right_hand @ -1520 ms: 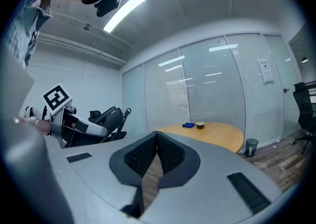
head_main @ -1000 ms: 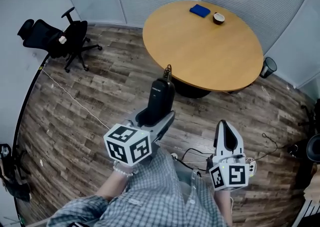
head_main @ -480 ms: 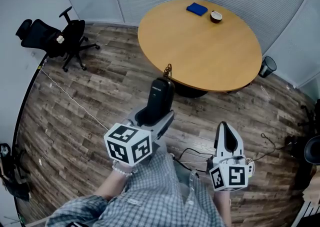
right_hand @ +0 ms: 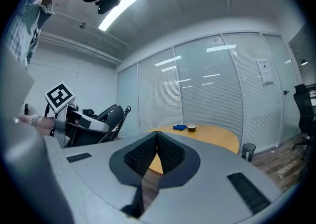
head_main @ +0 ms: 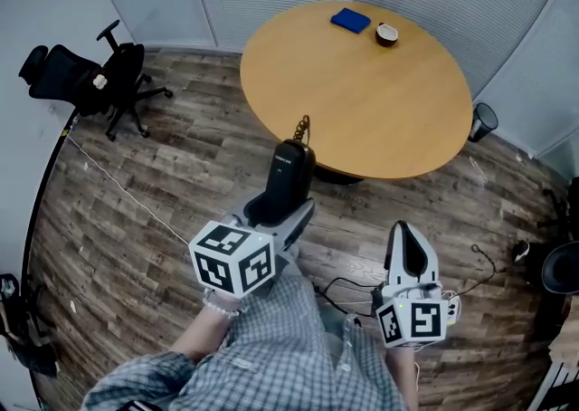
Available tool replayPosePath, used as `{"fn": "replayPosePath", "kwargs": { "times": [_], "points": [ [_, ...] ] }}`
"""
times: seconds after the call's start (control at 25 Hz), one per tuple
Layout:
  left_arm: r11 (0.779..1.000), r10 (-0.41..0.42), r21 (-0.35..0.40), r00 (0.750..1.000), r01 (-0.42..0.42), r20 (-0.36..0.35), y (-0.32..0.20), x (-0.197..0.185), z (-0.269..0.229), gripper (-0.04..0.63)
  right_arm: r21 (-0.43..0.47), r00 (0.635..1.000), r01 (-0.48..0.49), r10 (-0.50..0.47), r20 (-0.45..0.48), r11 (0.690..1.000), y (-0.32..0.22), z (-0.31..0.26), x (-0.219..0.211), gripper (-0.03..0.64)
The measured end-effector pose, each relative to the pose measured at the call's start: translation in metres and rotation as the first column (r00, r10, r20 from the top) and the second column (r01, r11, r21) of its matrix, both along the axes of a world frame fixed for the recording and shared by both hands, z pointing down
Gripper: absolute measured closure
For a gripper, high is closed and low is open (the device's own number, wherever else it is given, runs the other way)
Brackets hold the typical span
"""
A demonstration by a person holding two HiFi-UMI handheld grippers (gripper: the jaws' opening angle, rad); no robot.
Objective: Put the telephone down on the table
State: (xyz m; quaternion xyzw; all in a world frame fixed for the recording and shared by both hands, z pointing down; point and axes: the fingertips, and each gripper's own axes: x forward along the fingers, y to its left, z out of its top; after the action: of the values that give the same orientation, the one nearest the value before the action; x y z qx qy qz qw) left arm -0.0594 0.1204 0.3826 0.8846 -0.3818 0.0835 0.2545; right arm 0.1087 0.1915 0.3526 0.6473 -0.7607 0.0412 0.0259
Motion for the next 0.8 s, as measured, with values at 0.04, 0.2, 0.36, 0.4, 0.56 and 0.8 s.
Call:
{"fn": "replayPosePath", "kwargs": {
  "times": [0.04, 0.2, 0.36, 0.4, 0.56, 0.8],
  "points": [
    [1.000, 0.003, -0.003, 1.000, -0.003, 0.000, -0.009, 0.001, 0.001, 0.318, -0.002, 1.000, -0.003, 0.003, -0.003, 1.000, -0.008, 0.000, 0.001, 0.606],
    [1.000, 0.013, -0.010, 1.000, -0.013, 0.001, -0.048, 0.008, 0.002, 0.318, -0.017, 1.000, -0.018, 0.018, 0.004, 1.000, -0.044, 0.002, 0.008, 0.607],
    [0.999, 0.031, -0.009, 0.999, -0.030, 0.030, -0.090, 0.006, 0.000, 0.318, -0.028, 1.000, -0.025, 0.025, 0.006, 0.999, -0.083, -0.001, 0.006, 0.607],
    [0.999, 0.039, -0.007, 0.998, -0.039, 0.041, -0.100, 0.005, 0.000, 0.318, -0.030, 1.000, -0.026, 0.026, 0.006, 0.999, -0.093, -0.002, 0.004, 0.607],
    [0.998, 0.057, -0.001, 0.996, -0.057, 0.064, -0.137, 0.002, -0.004, 0.318, -0.042, 1.000, -0.030, 0.031, 0.007, 0.999, -0.127, -0.004, 0.000, 0.607],
    [0.998, 0.062, -0.004, 0.995, -0.062, 0.075, -0.188, -0.002, -0.006, 0.318, -0.050, 0.999, -0.044, 0.044, 0.003, 0.998, -0.175, -0.008, -0.004, 0.607]
  ]
}}
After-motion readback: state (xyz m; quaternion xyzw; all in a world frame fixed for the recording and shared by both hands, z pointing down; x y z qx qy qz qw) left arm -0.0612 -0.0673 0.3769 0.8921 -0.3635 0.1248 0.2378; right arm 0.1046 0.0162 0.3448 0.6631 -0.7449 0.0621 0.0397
